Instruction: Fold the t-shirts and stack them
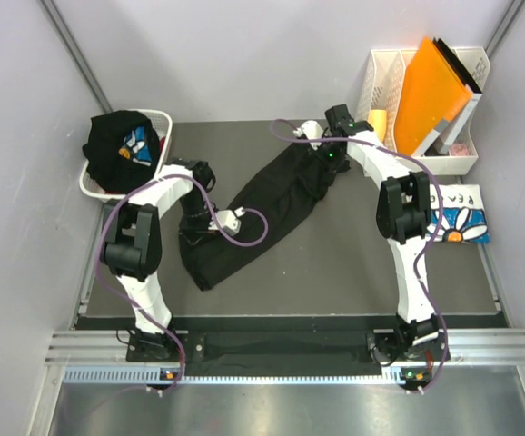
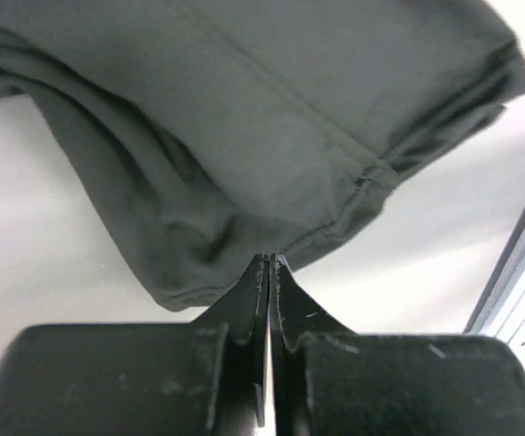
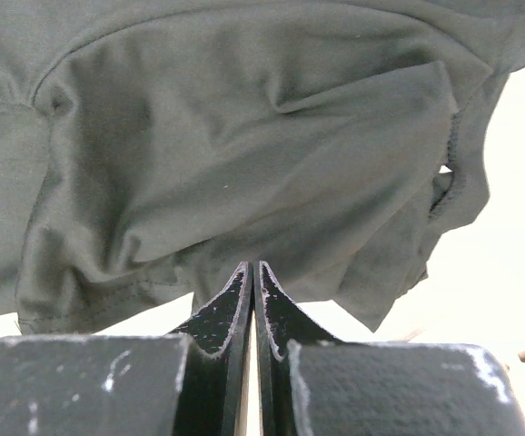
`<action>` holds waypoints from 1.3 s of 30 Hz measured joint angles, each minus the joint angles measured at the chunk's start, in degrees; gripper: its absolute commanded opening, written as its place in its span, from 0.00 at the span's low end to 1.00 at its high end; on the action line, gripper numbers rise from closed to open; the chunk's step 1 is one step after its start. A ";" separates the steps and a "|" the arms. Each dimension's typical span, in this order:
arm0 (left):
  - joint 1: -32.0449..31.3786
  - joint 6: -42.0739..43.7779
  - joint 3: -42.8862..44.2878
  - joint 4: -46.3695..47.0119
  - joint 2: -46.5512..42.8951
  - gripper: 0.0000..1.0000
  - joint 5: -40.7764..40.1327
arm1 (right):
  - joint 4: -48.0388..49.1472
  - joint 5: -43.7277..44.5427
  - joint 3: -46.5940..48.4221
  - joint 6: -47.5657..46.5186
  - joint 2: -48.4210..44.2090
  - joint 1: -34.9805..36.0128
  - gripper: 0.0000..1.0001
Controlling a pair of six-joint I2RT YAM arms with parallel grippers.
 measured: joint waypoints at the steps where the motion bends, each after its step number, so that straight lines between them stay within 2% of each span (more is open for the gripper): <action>1: 0.26 -0.28 0.07 0.39 0.31 0.00 -0.15 | 0.07 0.07 -0.22 -0.02 -0.09 0.07 0.00; 11: 3.06 -1.44 2.82 5.18 4.17 0.00 -0.31 | 0.15 0.39 -1.27 -0.07 -0.42 0.61 0.00; 19: 3.13 -1.75 3.52 6.84 4.57 0.00 -0.28 | 0.17 0.68 -1.27 -0.11 -0.42 0.92 0.00; 25: 3.13 -2.93 3.45 10.32 8.00 0.00 -0.33 | 0.15 0.70 -1.27 -0.11 -0.42 1.18 0.00; 34: 2.62 -6.10 2.91 12.39 8.72 0.00 -3.15 | 0.17 0.70 -1.27 -0.15 -0.42 1.25 0.00; 39: 2.73 -8.59 2.82 12.94 8.79 0.00 -8.11 | 0.20 0.70 -1.27 -0.39 -0.44 1.22 0.00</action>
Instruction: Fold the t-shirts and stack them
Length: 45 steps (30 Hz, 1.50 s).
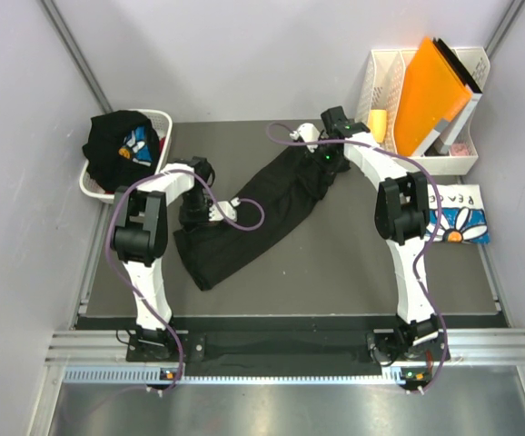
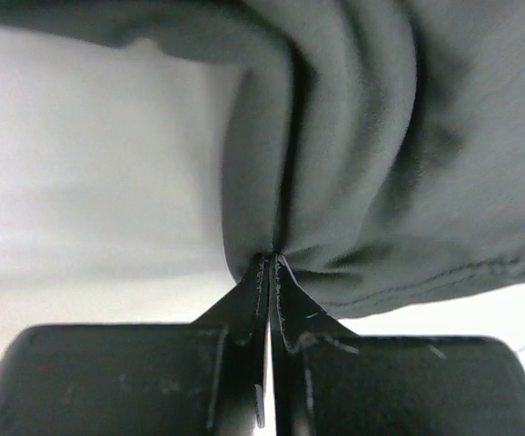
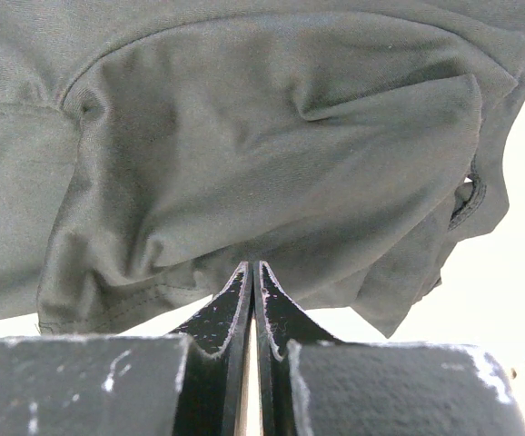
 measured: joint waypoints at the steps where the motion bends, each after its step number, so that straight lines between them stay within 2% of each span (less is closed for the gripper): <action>1: 0.15 -0.37 0.00 -0.04 0.07 0.00 -0.96 | -0.02 0.00 0.00 -0.02 0.00 0.00 0.00; 11: 2.05 -2.71 0.87 -6.25 0.26 0.00 -6.36 | 0.79 1.11 0.17 0.07 -0.07 0.00 0.00; 16: 2.03 -2.71 4.76 -10.95 1.51 0.00 -6.49 | 3.39 4.96 0.17 0.74 -0.07 0.00 0.00; 23: 2.05 -2.67 6.91 -12.02 1.88 0.00 -4.68 | 6.75 8.85 0.17 2.32 -0.98 -1.01 0.00; 38: 2.05 -2.73 7.76 -12.02 2.05 0.00 0.42 | 9.99 5.29 4.35 4.44 -1.03 -2.21 0.00; 45: 2.05 -2.73 9.46 -12.07 4.26 0.00 0.81 | 10.08 3.58 4.66 4.96 2.32 -1.03 0.00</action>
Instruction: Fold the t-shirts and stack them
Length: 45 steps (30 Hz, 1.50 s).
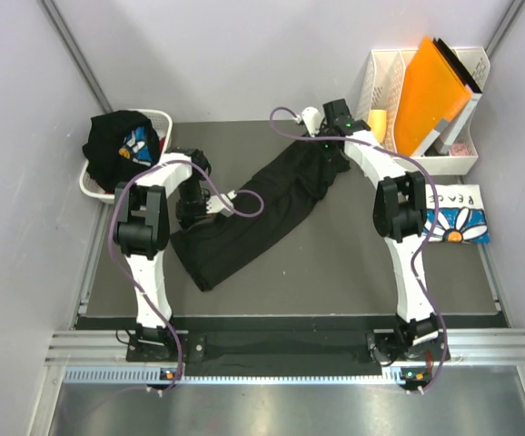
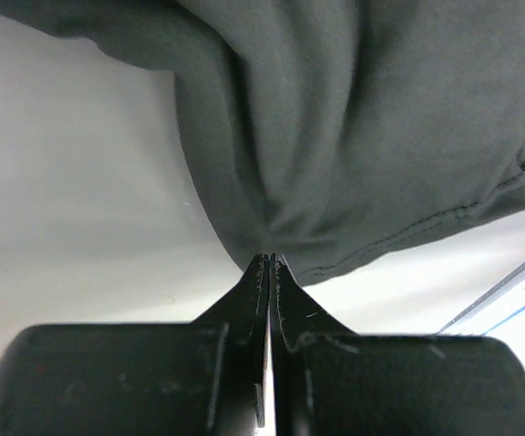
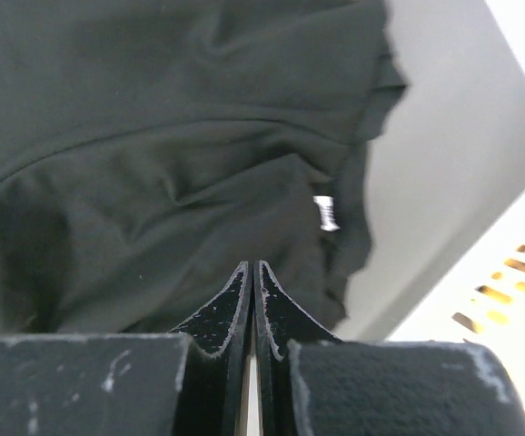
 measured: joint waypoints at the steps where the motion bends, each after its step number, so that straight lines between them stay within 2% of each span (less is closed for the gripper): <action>1: 0.00 0.00 0.17 -0.04 0.22 0.00 0.00 | -0.02 -0.02 0.00 0.00 0.55 0.02 0.00; 12: -0.39 -0.11 3.10 0.15 3.02 0.00 0.04 | -0.02 0.66 -0.98 -0.13 2.86 -0.04 0.00; 24: -0.72 -2.60 2.01 2.12 4.28 0.00 0.17 | 0.22 3.50 -3.37 -1.09 2.86 -0.81 0.00; 45: -0.11 -7.43 -6.49 5.53 1.05 0.00 -10.47 | 0.50 6.62 -4.22 -1.77 2.89 -4.35 0.00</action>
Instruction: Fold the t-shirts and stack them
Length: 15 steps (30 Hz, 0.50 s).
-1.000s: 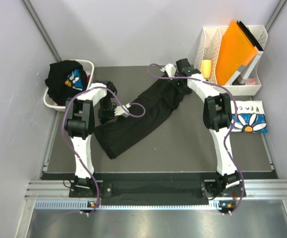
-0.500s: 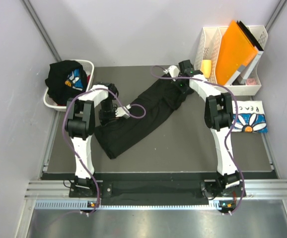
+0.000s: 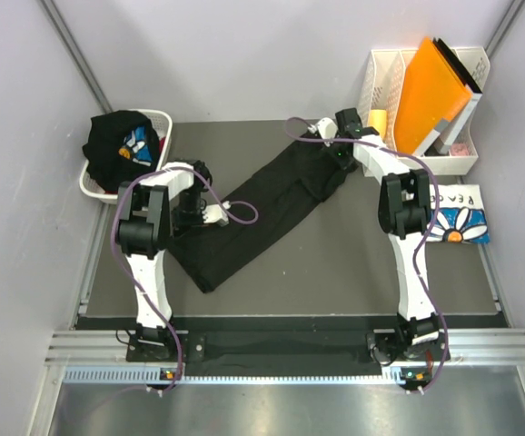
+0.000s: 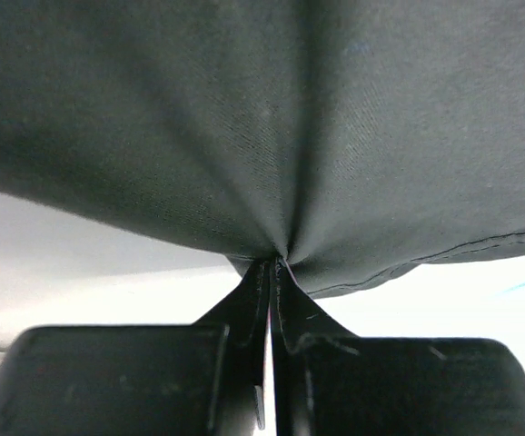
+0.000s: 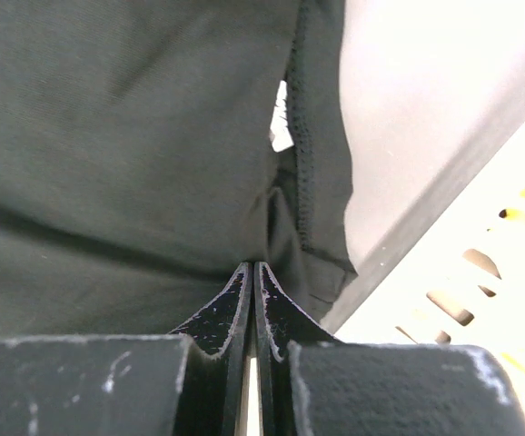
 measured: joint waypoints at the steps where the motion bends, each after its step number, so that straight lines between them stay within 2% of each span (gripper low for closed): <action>1: 0.15 -0.15 -0.11 0.04 0.00 0.00 -0.22 | 0.00 0.09 0.00 -0.13 0.00 -0.15 0.00; 15: 0.70 -2.91 -2.32 1.84 -0.55 0.00 -4.55 | 0.11 0.76 -0.44 -1.88 0.00 -0.39 0.00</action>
